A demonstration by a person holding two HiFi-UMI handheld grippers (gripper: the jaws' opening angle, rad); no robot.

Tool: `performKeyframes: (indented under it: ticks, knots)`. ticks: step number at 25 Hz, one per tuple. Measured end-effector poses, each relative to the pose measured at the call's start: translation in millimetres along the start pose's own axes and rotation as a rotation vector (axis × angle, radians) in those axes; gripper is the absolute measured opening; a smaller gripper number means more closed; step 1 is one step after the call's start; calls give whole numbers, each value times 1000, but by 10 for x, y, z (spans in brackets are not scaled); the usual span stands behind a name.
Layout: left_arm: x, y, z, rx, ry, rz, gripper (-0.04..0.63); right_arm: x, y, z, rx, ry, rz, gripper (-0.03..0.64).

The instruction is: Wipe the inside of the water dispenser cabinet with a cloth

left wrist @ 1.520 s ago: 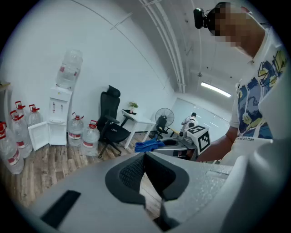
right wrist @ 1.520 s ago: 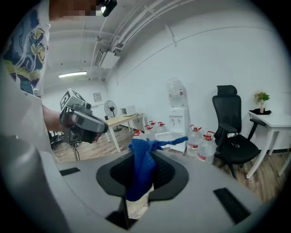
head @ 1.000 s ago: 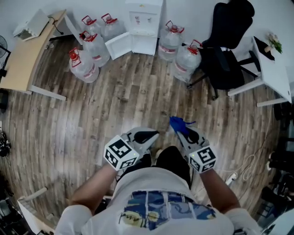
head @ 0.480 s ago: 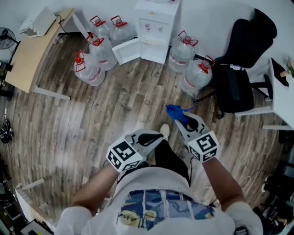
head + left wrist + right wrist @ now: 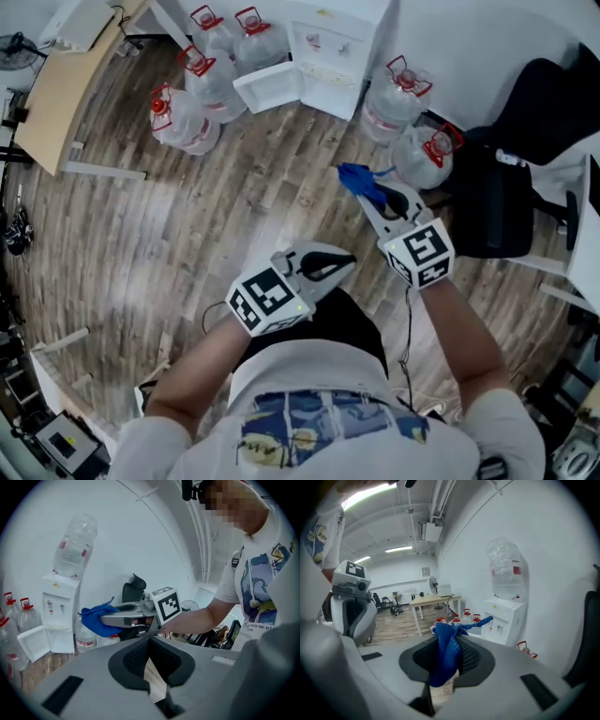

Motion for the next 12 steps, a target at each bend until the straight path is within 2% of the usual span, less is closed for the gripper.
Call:
performKeyframes:
  ticks: [6,12]
  knots:
    - [196,117,-422,-16,-30,-10,3,628,101,488,-61,15,-28,71]
    - [98,72,-966,-20,-66,-12,3,1378,223,668,-110,8,-78,71]
Point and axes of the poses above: the fingertips, and each gripper's own axes: x forward along the fingers, z to its right, y out of its top, the point moved 4 cm from there along -x, backward along the fingers, and after that the axes turned 1 degree about -y, right-handed, at the moved point
